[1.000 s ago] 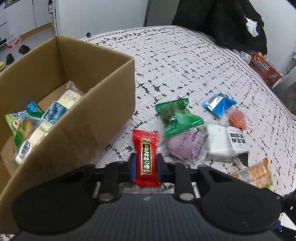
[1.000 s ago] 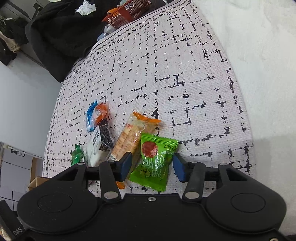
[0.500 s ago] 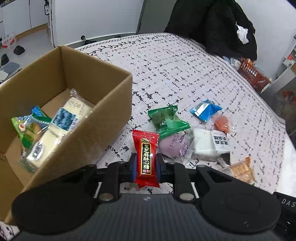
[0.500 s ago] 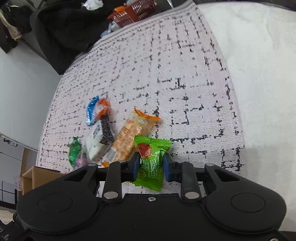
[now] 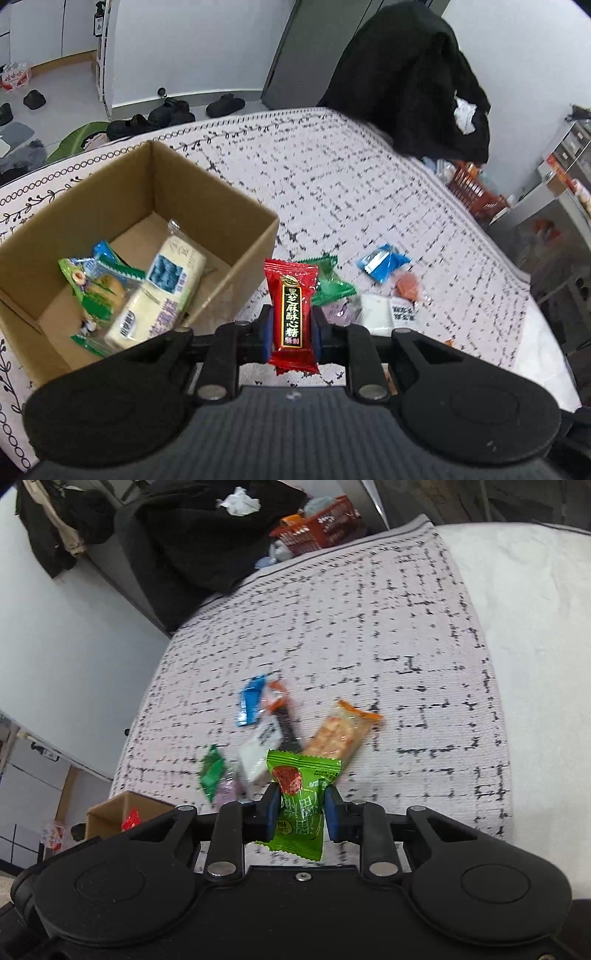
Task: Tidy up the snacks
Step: 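Carry the red bar and green pack into the box and open both grippers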
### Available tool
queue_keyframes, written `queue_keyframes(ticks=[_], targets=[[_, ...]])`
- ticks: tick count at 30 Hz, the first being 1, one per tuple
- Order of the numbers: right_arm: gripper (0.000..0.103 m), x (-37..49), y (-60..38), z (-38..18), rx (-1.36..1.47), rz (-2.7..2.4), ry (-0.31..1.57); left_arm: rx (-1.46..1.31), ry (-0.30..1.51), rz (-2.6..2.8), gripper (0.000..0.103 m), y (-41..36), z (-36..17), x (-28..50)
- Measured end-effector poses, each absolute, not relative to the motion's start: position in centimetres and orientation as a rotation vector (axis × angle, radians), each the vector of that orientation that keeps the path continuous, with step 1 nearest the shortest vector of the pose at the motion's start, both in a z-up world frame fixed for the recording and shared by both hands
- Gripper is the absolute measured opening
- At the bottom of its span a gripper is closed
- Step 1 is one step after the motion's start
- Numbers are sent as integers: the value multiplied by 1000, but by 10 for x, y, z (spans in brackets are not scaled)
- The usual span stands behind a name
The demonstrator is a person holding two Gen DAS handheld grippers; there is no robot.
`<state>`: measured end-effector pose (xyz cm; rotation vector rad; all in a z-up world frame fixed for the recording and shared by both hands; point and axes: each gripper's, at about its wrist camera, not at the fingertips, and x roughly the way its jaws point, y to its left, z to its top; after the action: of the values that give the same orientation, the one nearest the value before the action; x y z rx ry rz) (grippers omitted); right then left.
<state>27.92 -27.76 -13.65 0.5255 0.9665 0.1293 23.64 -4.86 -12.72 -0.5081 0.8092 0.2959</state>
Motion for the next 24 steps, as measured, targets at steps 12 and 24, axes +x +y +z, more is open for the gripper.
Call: queue_keyframes(ticks=[12,24], targets=[[25,268,-237,-107,479,211,919,-560,745,288,19,-19,-101,213],[25,264,-198,-89,453,274,893,-617,710,323,19,23,-93,196]])
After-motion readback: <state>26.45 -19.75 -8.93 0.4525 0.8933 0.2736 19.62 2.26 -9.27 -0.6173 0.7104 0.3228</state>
